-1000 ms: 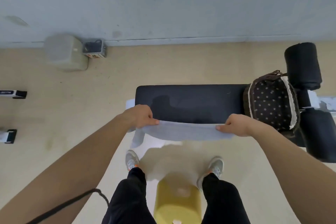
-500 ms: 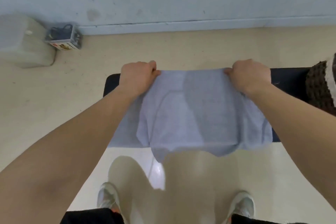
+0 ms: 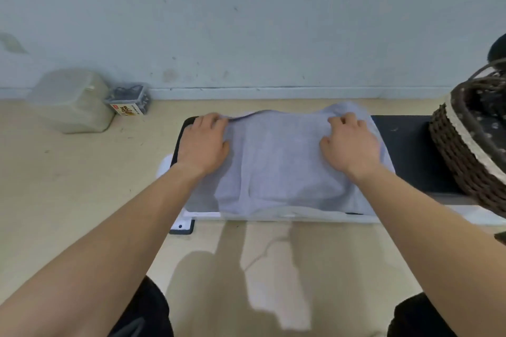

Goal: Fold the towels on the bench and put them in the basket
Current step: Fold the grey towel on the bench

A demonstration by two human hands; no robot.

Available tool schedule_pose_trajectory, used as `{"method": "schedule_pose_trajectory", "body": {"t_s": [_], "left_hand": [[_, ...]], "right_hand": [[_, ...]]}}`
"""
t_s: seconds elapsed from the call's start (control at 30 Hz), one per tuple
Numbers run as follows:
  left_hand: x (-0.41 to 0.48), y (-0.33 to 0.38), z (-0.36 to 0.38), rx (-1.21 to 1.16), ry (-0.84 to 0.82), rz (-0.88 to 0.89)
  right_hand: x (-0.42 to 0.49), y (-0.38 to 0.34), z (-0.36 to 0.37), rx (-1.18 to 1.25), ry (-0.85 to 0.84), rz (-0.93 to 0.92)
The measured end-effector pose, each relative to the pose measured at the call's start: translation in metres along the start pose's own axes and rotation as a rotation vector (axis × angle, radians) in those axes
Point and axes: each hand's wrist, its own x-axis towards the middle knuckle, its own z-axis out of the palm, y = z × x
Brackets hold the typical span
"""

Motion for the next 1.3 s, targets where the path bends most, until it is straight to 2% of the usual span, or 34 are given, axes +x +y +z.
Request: {"method": "schedule_pose_trajectory", "body": {"t_s": [0.2,0.37,0.63,0.73,0.87,1.0,1.13,1.2,1.3], "left_hand": [[-0.088,-0.009,-0.015,-0.08,-0.144,-0.101],[-0.099,-0.007,-0.022,-0.187,-0.152,-0.203],[-0.032,-0.038,-0.007,-0.394,0.071,-0.446],[0.007,-0.057,0.007,-0.365,0.026,-0.438],[0.04,-0.074,0.025,-0.382,-0.097,-0.308],[0.052,-0.078,0.029,-0.417,-0.016,-0.248],[0.063,-0.093,0.014,-0.431,0.23,-0.48],[0.064,-0.102,0.013,-0.399,0.321,-0.529],[0.061,-0.105,0.022,-0.427,0.292,-0.527]], "right_hand": [[-0.091,-0.035,-0.014,0.068,-0.257,-0.154],[-0.125,-0.054,-0.01,0.114,-0.274,-0.271],[-0.058,-0.102,0.012,0.246,-0.118,-0.433],[-0.03,-0.122,0.025,0.303,-0.107,-0.44],[-0.003,-0.141,0.041,0.288,-0.196,-0.464],[0.008,-0.149,0.046,0.247,-0.238,-0.462],[0.001,-0.151,0.047,0.268,-0.288,-0.457],[-0.002,-0.153,0.047,0.259,-0.345,-0.48],[-0.004,-0.153,0.05,0.216,-0.387,-0.506]]}}
